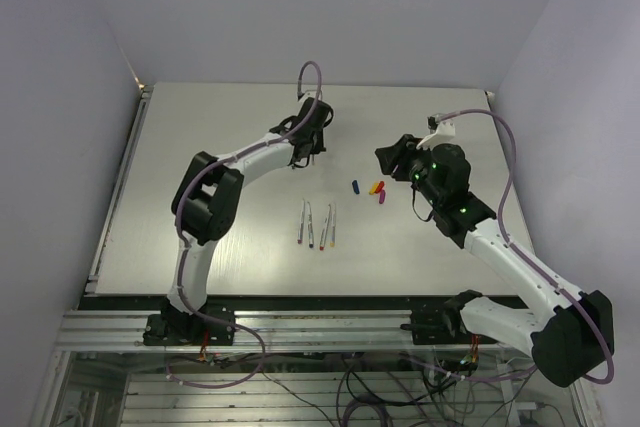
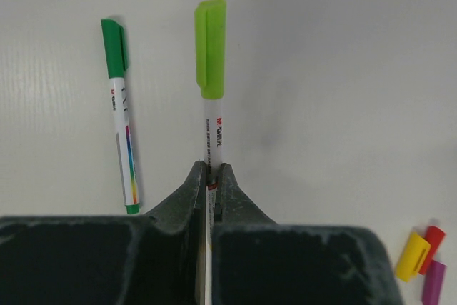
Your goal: Insert the pens into the pen caps
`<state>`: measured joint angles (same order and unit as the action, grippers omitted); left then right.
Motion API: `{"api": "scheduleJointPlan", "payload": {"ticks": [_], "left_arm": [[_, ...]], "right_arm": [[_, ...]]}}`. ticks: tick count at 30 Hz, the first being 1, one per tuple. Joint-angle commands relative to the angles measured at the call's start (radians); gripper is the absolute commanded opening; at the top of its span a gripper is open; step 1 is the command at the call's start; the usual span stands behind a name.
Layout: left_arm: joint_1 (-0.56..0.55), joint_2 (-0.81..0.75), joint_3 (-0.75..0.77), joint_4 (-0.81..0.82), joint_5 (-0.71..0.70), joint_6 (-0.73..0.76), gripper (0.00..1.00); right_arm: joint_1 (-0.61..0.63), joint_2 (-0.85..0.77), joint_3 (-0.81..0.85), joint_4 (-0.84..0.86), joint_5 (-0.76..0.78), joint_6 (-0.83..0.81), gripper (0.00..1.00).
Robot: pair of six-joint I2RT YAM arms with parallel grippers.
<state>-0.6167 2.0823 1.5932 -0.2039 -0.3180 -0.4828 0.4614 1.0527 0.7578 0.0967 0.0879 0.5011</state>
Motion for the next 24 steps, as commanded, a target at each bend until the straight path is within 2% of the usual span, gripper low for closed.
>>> {"api": "scheduleJointPlan", "payload": {"ticks": [1, 24], "left_arm": [[0.012, 0.065, 0.089, -0.094, -0.016, -0.002, 0.07], [0.086, 0.312, 0.334, -0.201, -0.051, 0.04, 0.07]], "right_arm": [[0.002, 0.007, -0.014, 0.001, 0.013, 0.002, 0.44], [0.002, 0.054, -0.035, 0.02, -0.013, 0.023, 0.42]]}}
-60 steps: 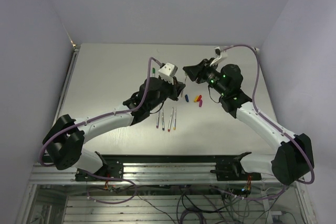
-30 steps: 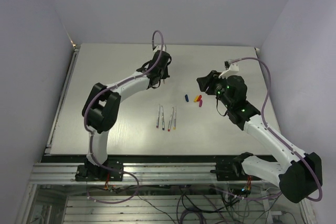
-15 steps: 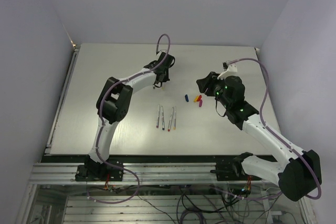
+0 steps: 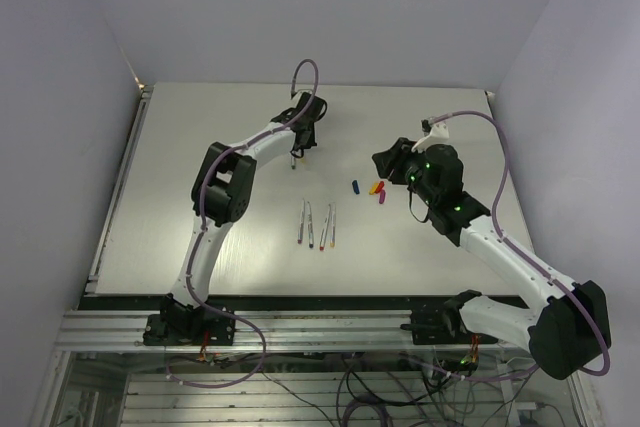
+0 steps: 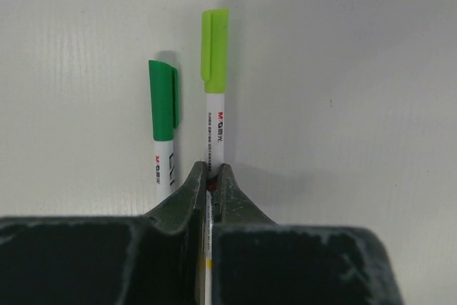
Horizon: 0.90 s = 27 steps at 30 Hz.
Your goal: Insert the pens into the pen caps
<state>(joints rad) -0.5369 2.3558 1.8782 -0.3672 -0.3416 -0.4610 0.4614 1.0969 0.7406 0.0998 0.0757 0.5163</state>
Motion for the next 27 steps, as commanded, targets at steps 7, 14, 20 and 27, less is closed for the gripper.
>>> {"api": "scheduleJointPlan", "payload": {"ticks": [7, 14, 20, 27], "left_arm": [[0.009, 0.058, 0.063, -0.038, -0.005, 0.02, 0.14], [0.009, 0.027, 0.047, -0.031, -0.014, 0.017, 0.35], [0.009, -0.029, 0.044, -0.017, -0.023, 0.03, 0.39], [0.007, -0.117, 0.003, 0.002, -0.012, 0.031, 0.41]], "right_arm": [[0.002, 0.02, -0.013, 0.02, -0.009, 0.012, 0.42], [0.002, 0.026, -0.009, 0.023, -0.013, 0.014, 0.42], [0.002, 0.023, -0.007, 0.028, -0.002, 0.009, 0.41], [0.001, 0.015, -0.007, 0.034, 0.077, 0.013, 0.43]]}}
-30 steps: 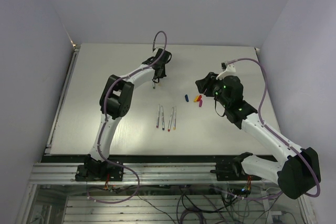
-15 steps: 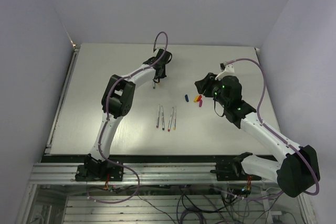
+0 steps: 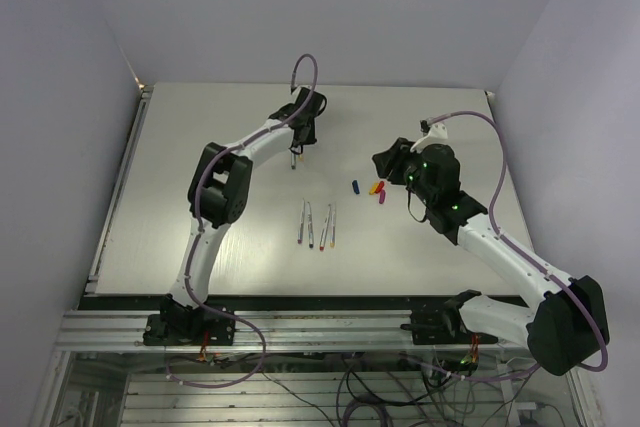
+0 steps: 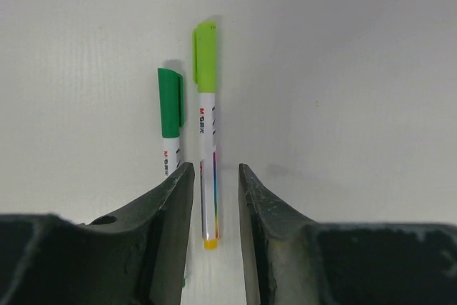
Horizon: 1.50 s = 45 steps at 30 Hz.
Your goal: Insert the pens into the pen caps
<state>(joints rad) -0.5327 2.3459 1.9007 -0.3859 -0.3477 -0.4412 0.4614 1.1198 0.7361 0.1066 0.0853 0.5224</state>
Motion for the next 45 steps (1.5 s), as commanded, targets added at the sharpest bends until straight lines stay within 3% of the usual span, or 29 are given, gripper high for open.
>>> {"api": "scheduleJointPlan", "payload": {"ticks": [1, 5, 8, 9, 19, 24, 30, 45], "left_arm": [[0.001, -0.123, -0.034, 0.023, -0.008, 0.013, 0.41], [-0.006, -0.206, -0.119, 0.047, -0.01, 0.012, 0.42], [-0.023, -0.282, -0.216, 0.068, -0.008, 0.012, 0.42], [-0.032, -0.306, -0.255, 0.073, -0.01, 0.012, 0.42], [-0.147, -0.594, -0.687, 0.081, 0.004, -0.059, 0.42], [-0.248, -0.701, -0.82, 0.041, 0.017, -0.098, 0.43], [-0.309, -0.769, -0.875, 0.013, 0.026, -0.131, 0.46], [-0.333, -0.688, -0.856, -0.072, 0.006, -0.166, 0.44]], "right_arm": [[-0.001, -0.014, -0.003, 0.029, 0.08, 0.024, 0.44], [-0.029, -0.002, 0.018, -0.009, 0.126, 0.106, 0.51], [-0.052, 0.016, 0.043, -0.086, 0.164, 0.175, 0.71], [-0.052, 0.014, 0.041, -0.088, 0.166, 0.17, 0.72], [-0.053, -0.006, 0.01, -0.14, 0.248, 0.094, 0.58], [-0.053, 0.021, -0.015, -0.161, 0.276, 0.119, 0.56], [-0.053, 0.03, -0.034, -0.13, 0.264, 0.128, 0.54], [-0.053, 0.04, -0.045, -0.143, 0.27, 0.129, 0.54]]}}
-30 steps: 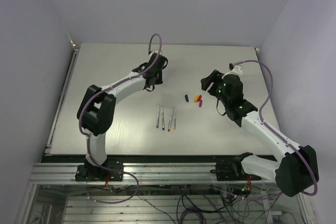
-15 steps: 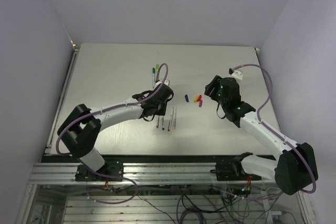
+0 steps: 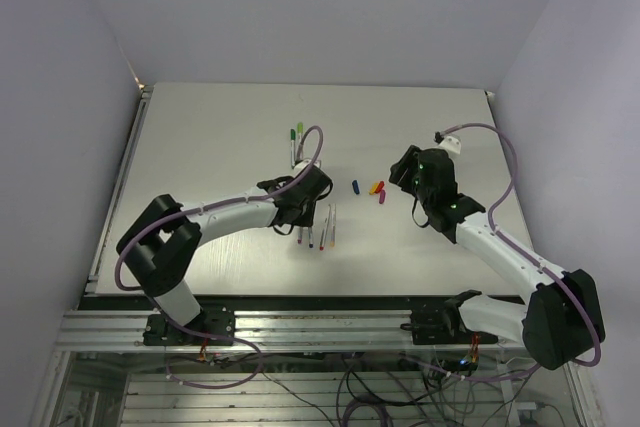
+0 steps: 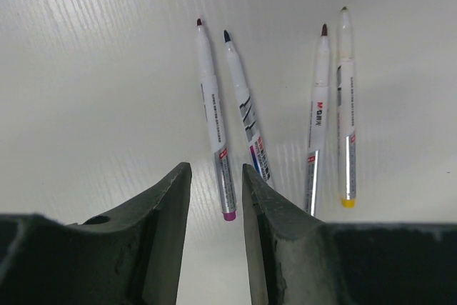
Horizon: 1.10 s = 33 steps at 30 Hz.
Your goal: Insert the pens into the pen caps
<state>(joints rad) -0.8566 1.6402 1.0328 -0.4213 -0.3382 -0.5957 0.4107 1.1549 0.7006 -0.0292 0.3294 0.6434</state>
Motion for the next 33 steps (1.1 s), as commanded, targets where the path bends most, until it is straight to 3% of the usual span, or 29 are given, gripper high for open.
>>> {"api": "scheduleJointPlan", "payload": {"ticks": [1, 20, 33], "left_arm": [[-0.009, 0.021, 0.014, -0.044, -0.004, -0.012, 0.44], [-0.009, 0.096, 0.039, -0.041, 0.034, -0.001, 0.43], [-0.005, 0.186, 0.104, -0.131, 0.034, 0.007, 0.42]], "right_arm": [[-0.003, 0.006, -0.009, -0.008, 0.028, 0.009, 0.54], [-0.003, 0.003, -0.02, 0.001, 0.028, 0.016, 0.53], [-0.002, 0.002, -0.029, 0.003, 0.022, 0.025, 0.53]]}}
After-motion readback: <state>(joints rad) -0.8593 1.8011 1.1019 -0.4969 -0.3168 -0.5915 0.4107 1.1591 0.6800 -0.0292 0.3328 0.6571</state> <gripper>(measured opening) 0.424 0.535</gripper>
